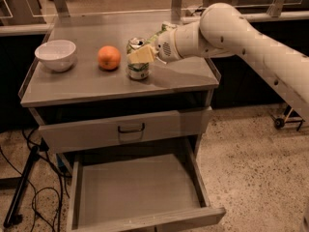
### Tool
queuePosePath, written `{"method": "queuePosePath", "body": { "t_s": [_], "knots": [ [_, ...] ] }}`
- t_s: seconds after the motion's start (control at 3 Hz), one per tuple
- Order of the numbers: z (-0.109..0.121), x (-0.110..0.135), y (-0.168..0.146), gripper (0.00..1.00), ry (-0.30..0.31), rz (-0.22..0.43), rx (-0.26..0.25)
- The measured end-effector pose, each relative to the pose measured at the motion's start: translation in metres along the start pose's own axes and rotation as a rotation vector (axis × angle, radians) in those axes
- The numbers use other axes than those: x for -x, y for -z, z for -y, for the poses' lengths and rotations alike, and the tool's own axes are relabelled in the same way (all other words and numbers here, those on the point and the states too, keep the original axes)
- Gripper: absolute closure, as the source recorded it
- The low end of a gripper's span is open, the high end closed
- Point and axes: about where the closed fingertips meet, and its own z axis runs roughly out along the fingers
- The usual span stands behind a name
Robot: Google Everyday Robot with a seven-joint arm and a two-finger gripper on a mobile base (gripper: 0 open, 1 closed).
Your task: Place 7up can into middle drawer
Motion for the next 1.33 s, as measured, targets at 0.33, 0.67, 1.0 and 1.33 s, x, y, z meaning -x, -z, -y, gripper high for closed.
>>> {"method": "queuePosePath", "body": {
  "t_s": [0.33,0.67,1.0,1.33],
  "knots": [
    [0.0,0.0,0.0,0.81,0.0,0.0,0.0],
    [0.0,0.0,-0.0001,1.0,0.0,0.0,0.0],
    [0.0,0.0,-0.0001,1.0,0.0,0.0,0.0],
    [-0.0074,0.0067,0.0095,1.0,0.004,0.008,-0.024]
  ]
}}
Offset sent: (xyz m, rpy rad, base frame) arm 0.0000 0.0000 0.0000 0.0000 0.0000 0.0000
